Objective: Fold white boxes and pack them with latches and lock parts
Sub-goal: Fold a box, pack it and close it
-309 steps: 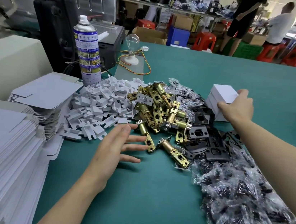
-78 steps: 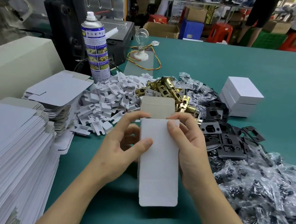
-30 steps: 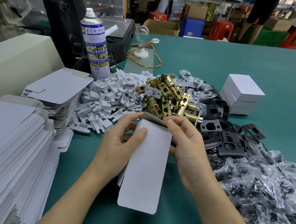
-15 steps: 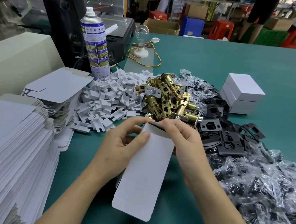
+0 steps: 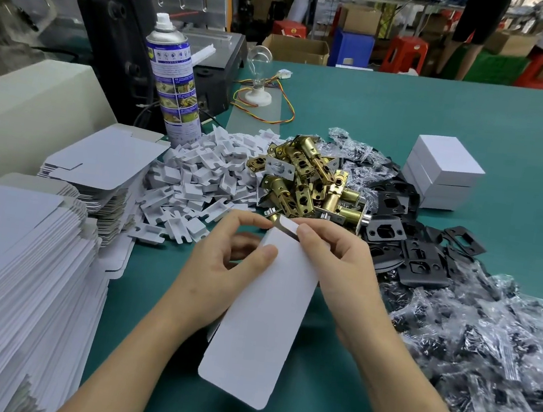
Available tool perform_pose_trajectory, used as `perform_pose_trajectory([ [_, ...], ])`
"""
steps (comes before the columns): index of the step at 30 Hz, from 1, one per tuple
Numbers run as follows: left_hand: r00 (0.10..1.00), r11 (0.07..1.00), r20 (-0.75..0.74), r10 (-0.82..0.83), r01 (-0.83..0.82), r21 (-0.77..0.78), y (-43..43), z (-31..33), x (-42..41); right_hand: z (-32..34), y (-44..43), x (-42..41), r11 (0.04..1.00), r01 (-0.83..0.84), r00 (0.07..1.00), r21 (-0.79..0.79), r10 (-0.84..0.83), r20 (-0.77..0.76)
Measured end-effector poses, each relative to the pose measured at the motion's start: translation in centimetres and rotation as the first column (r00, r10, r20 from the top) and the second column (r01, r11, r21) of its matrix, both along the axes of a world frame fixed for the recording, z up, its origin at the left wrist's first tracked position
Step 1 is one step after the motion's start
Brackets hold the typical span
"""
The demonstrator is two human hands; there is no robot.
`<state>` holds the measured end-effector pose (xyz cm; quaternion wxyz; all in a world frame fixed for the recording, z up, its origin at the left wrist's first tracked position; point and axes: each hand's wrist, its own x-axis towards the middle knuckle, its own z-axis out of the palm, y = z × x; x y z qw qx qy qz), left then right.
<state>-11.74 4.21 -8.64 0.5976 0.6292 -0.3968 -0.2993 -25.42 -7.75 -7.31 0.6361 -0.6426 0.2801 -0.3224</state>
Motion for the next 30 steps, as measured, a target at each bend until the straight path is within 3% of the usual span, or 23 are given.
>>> perform_pose_trajectory([
  [11,0.996,0.999,0.091,-0.017,0.019,-0.027,-0.08,-0.39,-0.11,-0.03,-0.24,-0.14,0.998,-0.047,0.998,-0.039,0.045,-0.041],
  [21,0.998,0.995,0.040,0.046,-0.042,-0.085,0.03,-0.39,0.12,0.40,0.47,-0.04,0.981,-0.142,0.989,-0.133,0.136,-0.050],
  [30,0.993,0.998,0.114,0.040,-0.033,-0.061,-0.18,-0.54,-0.26,0.27,0.07,-0.01,0.992,-0.119,0.993,-0.033,0.119,0.021],
])
